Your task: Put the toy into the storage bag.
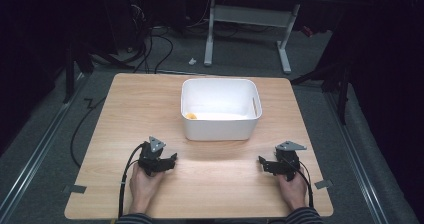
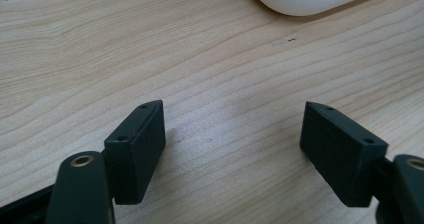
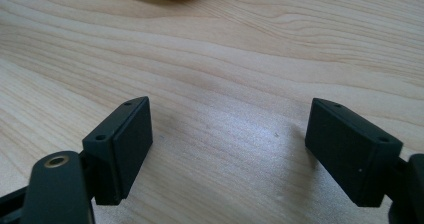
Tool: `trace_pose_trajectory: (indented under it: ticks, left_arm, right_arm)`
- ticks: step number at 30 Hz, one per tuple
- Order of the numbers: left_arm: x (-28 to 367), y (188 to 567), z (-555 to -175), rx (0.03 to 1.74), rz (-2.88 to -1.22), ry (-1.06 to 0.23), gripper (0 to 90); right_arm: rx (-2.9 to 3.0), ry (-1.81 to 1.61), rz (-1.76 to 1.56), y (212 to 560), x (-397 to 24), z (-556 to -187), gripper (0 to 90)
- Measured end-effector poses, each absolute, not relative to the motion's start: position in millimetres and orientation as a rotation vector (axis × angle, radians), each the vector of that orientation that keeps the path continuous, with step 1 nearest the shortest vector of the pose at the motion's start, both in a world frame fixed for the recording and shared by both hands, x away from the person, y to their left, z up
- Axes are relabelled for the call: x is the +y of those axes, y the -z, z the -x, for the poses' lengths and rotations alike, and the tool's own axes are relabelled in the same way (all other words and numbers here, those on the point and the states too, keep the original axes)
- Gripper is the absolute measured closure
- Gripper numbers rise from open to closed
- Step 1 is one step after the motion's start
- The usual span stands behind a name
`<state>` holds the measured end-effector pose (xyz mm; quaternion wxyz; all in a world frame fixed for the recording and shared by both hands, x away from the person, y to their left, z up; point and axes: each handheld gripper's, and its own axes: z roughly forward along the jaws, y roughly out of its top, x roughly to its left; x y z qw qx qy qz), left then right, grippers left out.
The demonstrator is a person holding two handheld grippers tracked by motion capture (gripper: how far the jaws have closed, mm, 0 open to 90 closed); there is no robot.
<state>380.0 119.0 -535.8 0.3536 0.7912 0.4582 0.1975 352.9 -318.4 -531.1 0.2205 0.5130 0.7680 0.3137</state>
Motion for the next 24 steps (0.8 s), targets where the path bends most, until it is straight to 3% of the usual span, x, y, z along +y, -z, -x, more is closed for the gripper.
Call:
trace_pose_trajectory:
  ticks: [24]
  left_arm:
    - [119.3, 535.8, -380.0, 1.204, -2.035, -0.513, 25.7]
  right_arm:
    - [2.134, -0.867, -1.409, 531.5, -313.9, -351.8, 16.5]
